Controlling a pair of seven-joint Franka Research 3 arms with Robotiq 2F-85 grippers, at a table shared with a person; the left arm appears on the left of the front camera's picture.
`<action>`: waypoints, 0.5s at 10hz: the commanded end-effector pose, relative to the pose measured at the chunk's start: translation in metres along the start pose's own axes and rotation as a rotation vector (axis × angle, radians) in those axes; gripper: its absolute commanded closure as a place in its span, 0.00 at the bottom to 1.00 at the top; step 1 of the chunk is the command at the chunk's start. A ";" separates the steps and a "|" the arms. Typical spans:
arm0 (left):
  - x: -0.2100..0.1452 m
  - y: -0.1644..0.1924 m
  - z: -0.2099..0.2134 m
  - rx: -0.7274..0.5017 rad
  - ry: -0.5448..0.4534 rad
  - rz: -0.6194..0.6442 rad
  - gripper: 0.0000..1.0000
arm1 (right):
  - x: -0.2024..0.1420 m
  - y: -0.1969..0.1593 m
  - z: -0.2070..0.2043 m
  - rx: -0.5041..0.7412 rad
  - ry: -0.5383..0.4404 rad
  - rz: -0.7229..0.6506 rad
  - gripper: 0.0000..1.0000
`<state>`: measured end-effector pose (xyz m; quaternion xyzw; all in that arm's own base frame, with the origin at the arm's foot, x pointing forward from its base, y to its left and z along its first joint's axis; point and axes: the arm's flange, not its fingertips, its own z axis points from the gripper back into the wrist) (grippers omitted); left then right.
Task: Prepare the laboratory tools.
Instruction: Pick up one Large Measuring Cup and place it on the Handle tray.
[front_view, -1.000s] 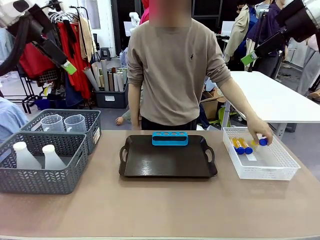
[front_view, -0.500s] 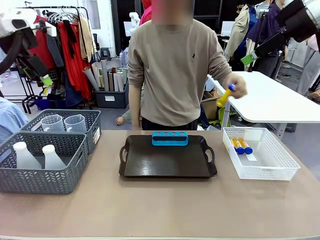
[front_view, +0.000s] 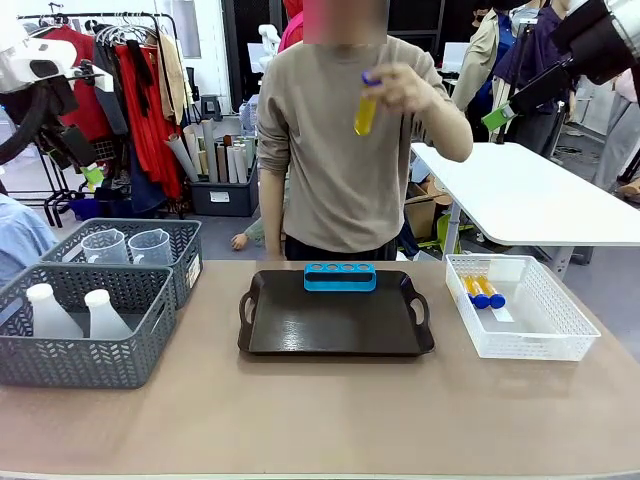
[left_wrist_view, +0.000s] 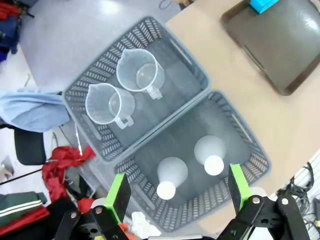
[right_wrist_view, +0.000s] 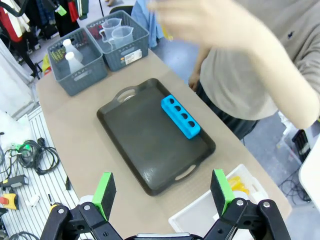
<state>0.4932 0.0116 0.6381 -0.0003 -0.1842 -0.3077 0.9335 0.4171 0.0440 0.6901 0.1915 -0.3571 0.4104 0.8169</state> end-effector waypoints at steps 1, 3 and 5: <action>-0.003 0.002 0.005 0.013 0.003 0.004 0.00 | 0.001 0.000 0.001 0.013 -0.016 -0.002 0.00; -0.001 0.000 0.001 0.003 -0.001 0.000 0.00 | 0.001 0.000 0.001 0.013 -0.016 -0.002 0.00; -0.003 0.030 -0.027 0.080 0.081 0.131 0.00 | 0.001 0.000 0.001 0.013 -0.016 -0.002 0.00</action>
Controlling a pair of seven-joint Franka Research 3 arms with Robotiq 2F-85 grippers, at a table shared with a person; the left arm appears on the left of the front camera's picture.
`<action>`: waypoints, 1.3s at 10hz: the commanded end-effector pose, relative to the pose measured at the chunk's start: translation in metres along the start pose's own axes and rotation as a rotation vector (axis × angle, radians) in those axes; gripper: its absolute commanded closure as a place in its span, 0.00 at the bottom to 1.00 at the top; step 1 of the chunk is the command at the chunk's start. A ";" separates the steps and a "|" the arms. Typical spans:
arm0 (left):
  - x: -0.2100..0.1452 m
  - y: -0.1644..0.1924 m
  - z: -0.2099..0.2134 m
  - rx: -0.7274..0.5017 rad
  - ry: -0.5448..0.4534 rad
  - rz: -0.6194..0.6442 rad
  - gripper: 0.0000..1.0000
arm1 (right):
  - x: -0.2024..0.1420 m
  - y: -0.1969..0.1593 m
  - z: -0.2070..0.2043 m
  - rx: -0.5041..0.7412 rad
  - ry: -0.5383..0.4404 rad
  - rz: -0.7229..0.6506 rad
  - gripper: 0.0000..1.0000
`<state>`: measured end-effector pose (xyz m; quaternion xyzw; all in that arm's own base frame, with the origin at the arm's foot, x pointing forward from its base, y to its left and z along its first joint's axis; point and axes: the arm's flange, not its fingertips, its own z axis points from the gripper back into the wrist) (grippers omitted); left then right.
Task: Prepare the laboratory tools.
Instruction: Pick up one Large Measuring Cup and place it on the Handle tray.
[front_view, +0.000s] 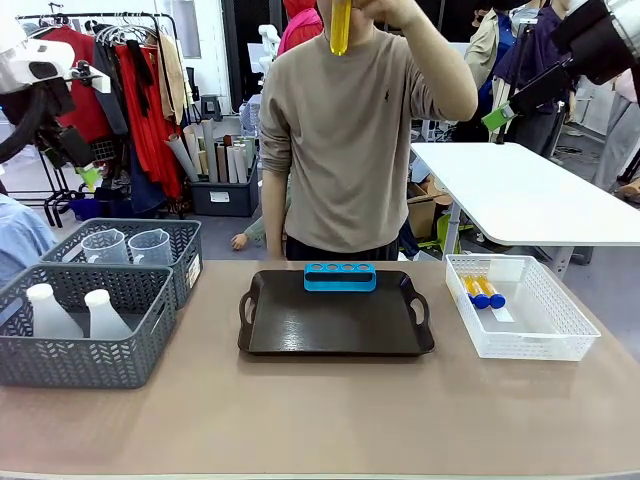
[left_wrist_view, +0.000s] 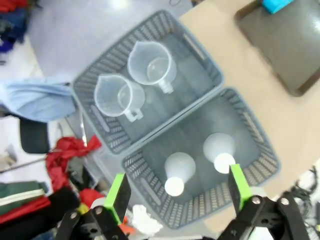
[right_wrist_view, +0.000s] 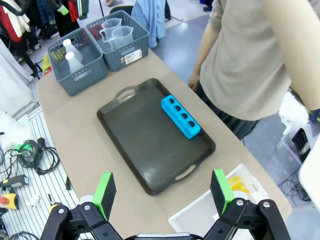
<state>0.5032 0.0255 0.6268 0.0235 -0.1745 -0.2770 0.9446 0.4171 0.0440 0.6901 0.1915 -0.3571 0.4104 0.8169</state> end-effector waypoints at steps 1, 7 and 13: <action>0.004 0.029 -0.029 0.032 0.060 0.129 0.00 | 0.001 0.000 0.001 0.013 -0.016 -0.002 0.00; -0.008 0.087 -0.146 0.091 0.084 0.314 0.00 | 0.001 0.000 0.001 0.013 -0.016 -0.002 0.00; 0.003 0.093 -0.183 0.062 0.096 0.305 0.00 | 0.001 0.000 0.001 0.013 -0.016 -0.002 0.00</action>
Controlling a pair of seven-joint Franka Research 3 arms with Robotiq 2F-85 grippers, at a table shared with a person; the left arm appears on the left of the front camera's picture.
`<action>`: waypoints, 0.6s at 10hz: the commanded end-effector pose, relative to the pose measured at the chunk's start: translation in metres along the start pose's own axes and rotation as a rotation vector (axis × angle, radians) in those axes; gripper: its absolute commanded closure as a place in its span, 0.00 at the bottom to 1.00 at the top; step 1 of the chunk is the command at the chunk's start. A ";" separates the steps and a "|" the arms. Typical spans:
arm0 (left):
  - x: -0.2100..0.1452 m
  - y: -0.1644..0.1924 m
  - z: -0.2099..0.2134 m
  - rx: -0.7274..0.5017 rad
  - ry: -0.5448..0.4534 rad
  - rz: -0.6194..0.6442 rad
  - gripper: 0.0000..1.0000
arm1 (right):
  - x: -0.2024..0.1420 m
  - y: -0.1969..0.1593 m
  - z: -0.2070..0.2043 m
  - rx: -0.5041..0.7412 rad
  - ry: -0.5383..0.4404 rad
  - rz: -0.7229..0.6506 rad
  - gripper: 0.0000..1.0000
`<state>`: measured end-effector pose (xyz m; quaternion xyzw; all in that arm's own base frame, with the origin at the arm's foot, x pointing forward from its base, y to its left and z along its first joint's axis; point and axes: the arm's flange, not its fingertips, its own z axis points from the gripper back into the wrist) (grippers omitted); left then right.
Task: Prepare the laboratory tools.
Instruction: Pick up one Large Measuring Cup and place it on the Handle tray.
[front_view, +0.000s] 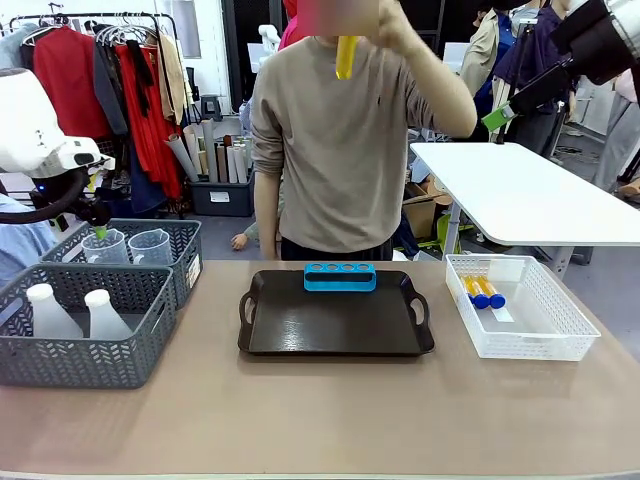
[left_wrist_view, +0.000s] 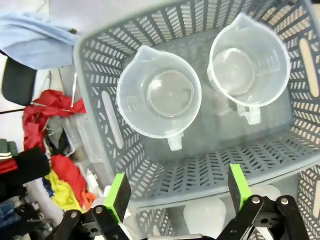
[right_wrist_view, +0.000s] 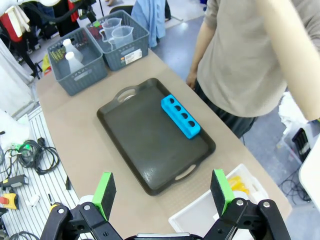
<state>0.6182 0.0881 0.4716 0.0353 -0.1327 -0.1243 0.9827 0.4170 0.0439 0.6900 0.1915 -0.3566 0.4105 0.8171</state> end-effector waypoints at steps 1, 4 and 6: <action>-0.004 0.004 -0.001 0.009 -0.012 0.001 0.00 | 0.001 0.000 0.001 0.013 -0.017 -0.001 0.00; 0.009 0.013 -0.022 0.004 0.044 -0.023 0.00 | 0.001 0.000 0.001 0.013 -0.017 -0.001 0.00; 0.016 0.023 -0.039 0.027 0.049 -0.021 0.00 | 0.001 0.000 0.001 0.013 -0.017 -0.001 0.00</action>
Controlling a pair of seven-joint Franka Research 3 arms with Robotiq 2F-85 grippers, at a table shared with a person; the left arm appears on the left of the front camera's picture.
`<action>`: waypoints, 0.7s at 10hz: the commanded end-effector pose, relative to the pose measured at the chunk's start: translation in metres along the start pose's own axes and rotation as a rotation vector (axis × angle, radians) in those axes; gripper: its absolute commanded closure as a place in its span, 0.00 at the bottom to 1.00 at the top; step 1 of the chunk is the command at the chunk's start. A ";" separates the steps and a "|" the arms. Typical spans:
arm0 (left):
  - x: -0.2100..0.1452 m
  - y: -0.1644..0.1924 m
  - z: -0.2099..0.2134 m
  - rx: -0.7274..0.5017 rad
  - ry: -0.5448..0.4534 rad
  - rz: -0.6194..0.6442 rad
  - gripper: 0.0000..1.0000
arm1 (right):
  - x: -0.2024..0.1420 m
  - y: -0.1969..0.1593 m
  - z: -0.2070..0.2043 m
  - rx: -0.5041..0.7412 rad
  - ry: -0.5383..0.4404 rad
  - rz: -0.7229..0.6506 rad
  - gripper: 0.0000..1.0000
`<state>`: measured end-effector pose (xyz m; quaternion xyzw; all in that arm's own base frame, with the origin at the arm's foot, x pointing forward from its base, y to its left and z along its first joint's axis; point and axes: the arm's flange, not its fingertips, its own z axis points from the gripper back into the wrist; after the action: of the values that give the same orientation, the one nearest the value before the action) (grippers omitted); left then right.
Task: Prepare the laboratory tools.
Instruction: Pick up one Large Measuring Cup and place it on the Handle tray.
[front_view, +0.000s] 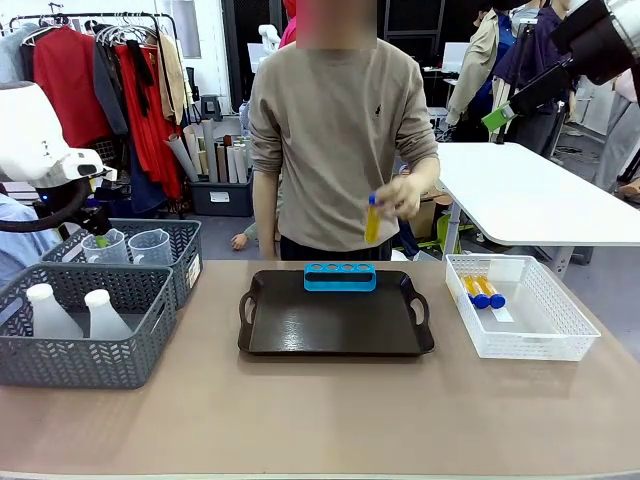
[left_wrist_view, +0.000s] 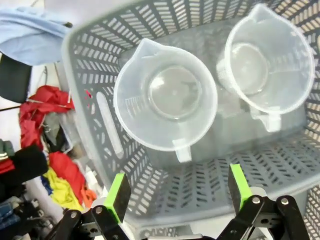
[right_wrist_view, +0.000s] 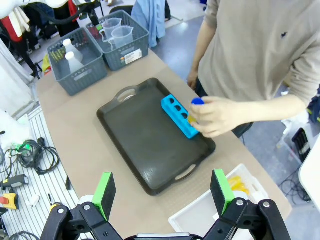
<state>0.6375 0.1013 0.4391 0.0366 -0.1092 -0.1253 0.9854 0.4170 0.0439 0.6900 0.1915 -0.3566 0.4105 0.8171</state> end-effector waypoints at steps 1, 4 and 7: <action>0.011 0.013 -0.010 0.019 -0.002 -0.025 0.00 | 0.001 0.000 0.001 0.013 -0.017 -0.001 0.00; 0.015 0.022 -0.033 -0.015 0.023 -0.027 0.00 | 0.001 0.000 0.001 0.013 -0.017 -0.001 0.00; 0.015 0.023 -0.047 -0.032 0.028 -0.030 0.00 | 0.001 0.000 0.001 0.013 -0.017 -0.001 0.00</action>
<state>0.6631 0.1185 0.3969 0.0327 -0.0915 -0.1329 0.9864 0.4170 0.0439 0.6900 0.1915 -0.3566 0.4105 0.8171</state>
